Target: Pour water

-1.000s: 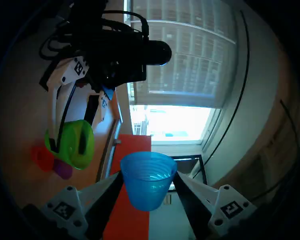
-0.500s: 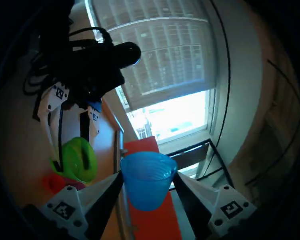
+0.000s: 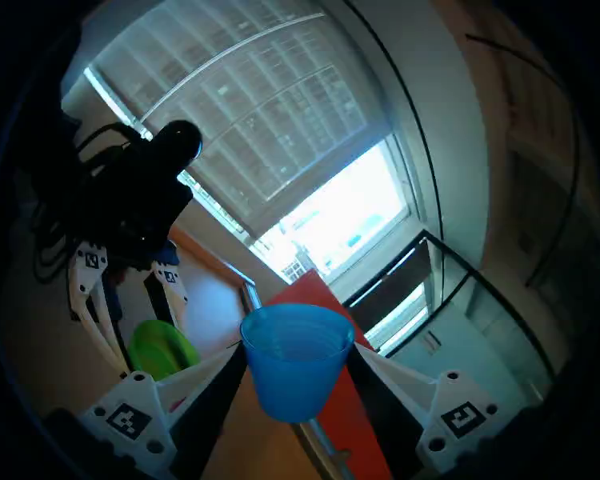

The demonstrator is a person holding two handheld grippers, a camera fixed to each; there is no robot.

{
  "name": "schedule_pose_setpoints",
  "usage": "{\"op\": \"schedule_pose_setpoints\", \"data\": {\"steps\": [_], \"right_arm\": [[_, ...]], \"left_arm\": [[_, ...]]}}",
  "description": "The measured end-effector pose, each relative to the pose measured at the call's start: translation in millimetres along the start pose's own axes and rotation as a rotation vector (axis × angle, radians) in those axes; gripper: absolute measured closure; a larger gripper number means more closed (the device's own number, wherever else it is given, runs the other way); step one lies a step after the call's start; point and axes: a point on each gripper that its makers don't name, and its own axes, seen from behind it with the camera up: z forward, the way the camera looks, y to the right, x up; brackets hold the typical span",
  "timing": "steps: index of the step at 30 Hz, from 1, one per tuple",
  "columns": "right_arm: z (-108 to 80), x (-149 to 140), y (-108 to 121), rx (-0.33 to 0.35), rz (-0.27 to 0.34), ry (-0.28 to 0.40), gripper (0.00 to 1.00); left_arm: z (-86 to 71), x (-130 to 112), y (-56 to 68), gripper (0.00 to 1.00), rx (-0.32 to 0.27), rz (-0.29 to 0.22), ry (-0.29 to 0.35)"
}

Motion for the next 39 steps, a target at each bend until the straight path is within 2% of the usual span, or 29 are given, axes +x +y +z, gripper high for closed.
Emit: {"op": "schedule_pose_setpoints", "data": {"steps": [9, 25, 31, 39], "right_arm": [[-6.5, 7.3, -0.1, 0.019, 0.239, 0.030, 0.10], [-7.6, 5.1, -9.2, 0.092, 0.620, 0.014, 0.10], [-8.3, 1.9, -9.0, 0.104, 0.693, 0.000, 0.10], [-10.2, 3.0, -8.1, 0.117, 0.729, -0.004, 0.10]], "left_arm": [[-1.1, -0.1, -0.3, 0.15, 0.004, 0.005, -0.004], [-0.1, -1.3, 0.3, 0.15, 0.006, 0.009, -0.011], [-0.2, -1.8, 0.4, 0.15, 0.006, 0.012, -0.015], [-0.2, -1.1, -2.9, 0.15, 0.013, 0.013, -0.019]]}}
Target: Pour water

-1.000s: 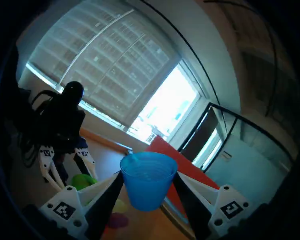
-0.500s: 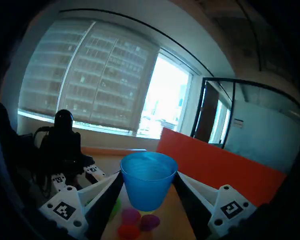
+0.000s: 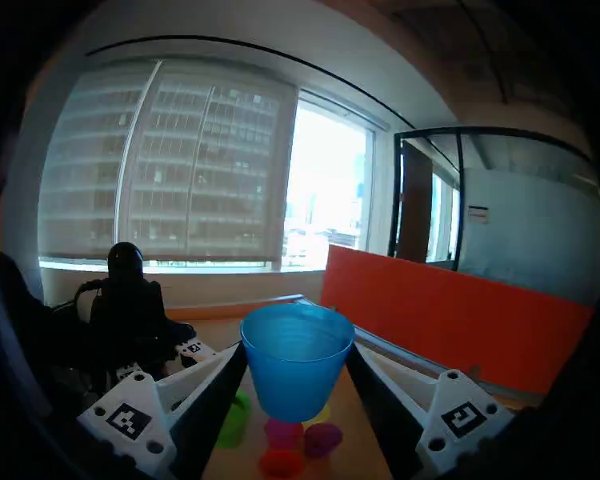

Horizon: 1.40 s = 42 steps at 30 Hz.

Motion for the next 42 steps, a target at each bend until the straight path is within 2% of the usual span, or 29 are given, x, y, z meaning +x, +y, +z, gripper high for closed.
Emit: {"op": "schedule_pose_setpoints", "data": {"steps": [8, 24, 42], "right_arm": [[-2.6, -5.8, 4.2, -0.008, 0.009, -0.027, 0.10], [-8.3, -37.7, 8.6, -0.011, -0.001, -0.095, 0.10], [-18.0, -104.9, 24.1, -0.032, -0.020, -0.225, 0.10]], "left_arm": [[-2.2, -9.9, -2.9, 0.15, 0.006, 0.012, -0.039], [-13.7, -44.2, -22.3, 0.15, 0.048, 0.043, -0.184], [-20.7, -86.3, -35.8, 0.15, 0.077, 0.058, -0.339]]}}
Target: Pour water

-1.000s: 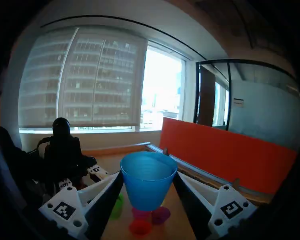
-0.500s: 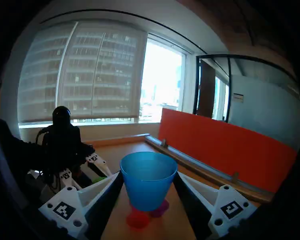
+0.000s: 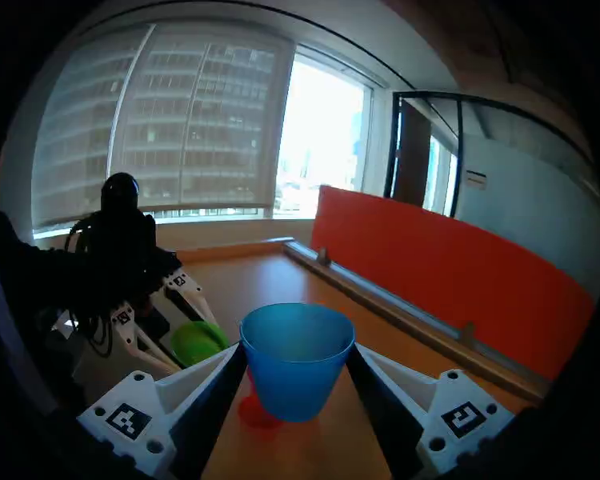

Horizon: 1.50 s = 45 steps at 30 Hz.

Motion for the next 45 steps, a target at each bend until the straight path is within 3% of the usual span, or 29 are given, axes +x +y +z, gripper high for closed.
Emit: {"op": "schedule_pose_setpoints", "data": {"steps": [12, 27, 45], "right_arm": [[10.2, -64.4, 12.4, 0.004, -0.025, -0.133, 0.10], [23.7, -119.2, 16.3, 0.037, -0.004, -0.221, 0.10], [37.4, -143.3, 16.2, 0.058, 0.003, -0.253, 0.10]], "left_arm": [[10.4, -35.4, 3.6, 0.15, -0.009, 0.019, -0.116], [25.4, -72.4, 8.2, 0.15, -0.022, -0.012, -0.193], [41.8, -97.3, 5.5, 0.15, -0.046, -0.039, -0.254]]}}
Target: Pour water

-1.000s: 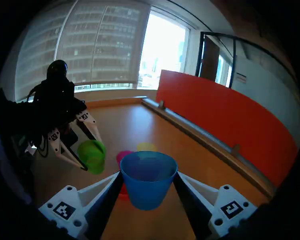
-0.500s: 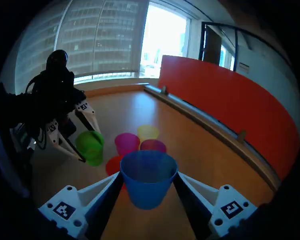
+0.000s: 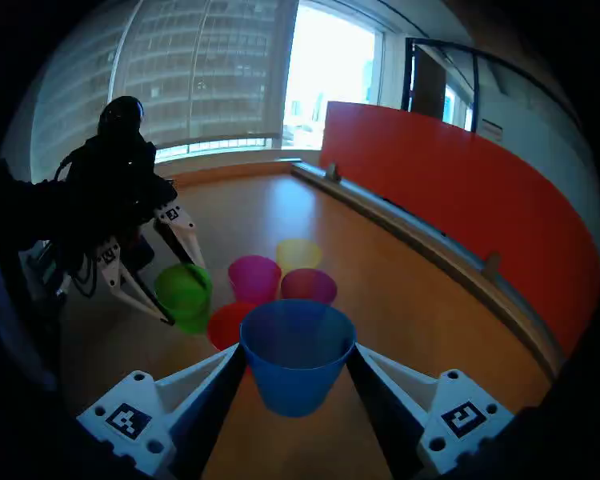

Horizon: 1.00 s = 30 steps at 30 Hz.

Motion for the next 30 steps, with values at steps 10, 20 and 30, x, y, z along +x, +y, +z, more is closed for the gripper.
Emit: {"op": "schedule_pose_setpoints", "data": {"steps": [10, 20, 30], "right_arm": [[6.6, -3.7, 1.5, 0.006, 0.001, -0.004, 0.10], [9.9, -5.9, 3.7, 0.007, 0.003, -0.006, 0.10], [11.9, -6.9, 4.3, 0.005, -0.001, -0.009, 0.10]], "left_arm": [[7.7, -4.1, -4.0, 0.15, -0.012, -0.004, -0.027], [13.2, -7.1, -8.8, 0.15, -0.018, -0.010, -0.038], [17.0, -10.0, -11.3, 0.15, -0.017, -0.008, -0.044]]}}
